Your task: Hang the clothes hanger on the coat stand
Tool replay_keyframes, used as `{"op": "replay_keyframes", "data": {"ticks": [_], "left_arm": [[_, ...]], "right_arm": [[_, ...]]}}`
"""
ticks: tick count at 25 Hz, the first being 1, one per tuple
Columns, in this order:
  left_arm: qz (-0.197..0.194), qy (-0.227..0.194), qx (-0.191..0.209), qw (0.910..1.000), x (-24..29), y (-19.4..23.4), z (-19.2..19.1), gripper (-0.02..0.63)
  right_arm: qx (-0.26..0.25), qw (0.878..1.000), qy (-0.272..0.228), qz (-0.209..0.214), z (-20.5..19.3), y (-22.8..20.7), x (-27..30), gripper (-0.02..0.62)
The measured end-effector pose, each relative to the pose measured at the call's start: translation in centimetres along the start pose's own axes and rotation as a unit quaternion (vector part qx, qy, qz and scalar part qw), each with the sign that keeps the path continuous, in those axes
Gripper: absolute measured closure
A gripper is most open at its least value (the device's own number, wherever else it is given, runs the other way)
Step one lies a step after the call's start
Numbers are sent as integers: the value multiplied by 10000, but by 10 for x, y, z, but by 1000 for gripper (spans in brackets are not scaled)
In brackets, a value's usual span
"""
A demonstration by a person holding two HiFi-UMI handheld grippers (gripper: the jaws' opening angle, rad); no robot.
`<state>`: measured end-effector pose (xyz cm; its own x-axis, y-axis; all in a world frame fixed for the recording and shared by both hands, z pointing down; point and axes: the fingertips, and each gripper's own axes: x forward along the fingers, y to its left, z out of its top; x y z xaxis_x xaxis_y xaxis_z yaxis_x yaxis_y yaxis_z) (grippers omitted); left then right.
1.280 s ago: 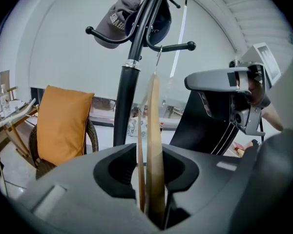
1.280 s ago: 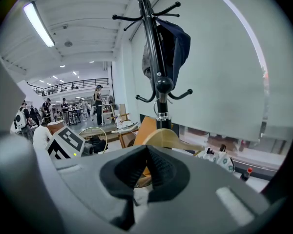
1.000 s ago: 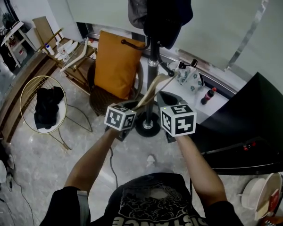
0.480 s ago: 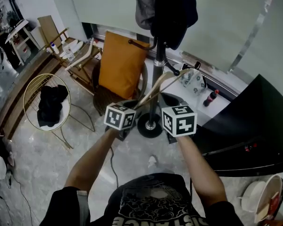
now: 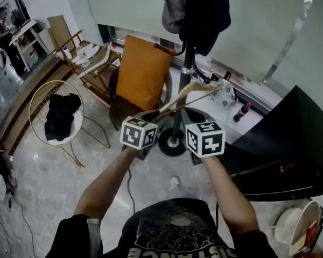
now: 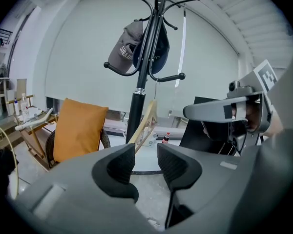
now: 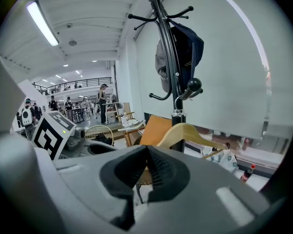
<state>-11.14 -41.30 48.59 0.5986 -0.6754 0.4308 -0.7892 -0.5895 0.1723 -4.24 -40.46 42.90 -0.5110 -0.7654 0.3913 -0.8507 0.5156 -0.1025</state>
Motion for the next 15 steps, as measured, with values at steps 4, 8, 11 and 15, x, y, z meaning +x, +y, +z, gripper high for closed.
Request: {"op": "replay_keyframes", "data": {"ticks": [4,8,11,15], "left_arm": [[-5,-158,14,9999,-13,-10,9,463],[-25,-303,23,9995,-26,-21,19,465],[-55,-379,46,9993,-35,-31,25,466],[-61,-472,157,9987,-46,-46,31,468]], "right_arm": [[-26,10000,5,-4,-1,8,-6,595],[-81,10000,15,-6,-3,16,-12,595],[-122,9999,-18,-7,-2,21,-19,595],[-145,9999,-82,-6,-1,27,-30,595]]}}
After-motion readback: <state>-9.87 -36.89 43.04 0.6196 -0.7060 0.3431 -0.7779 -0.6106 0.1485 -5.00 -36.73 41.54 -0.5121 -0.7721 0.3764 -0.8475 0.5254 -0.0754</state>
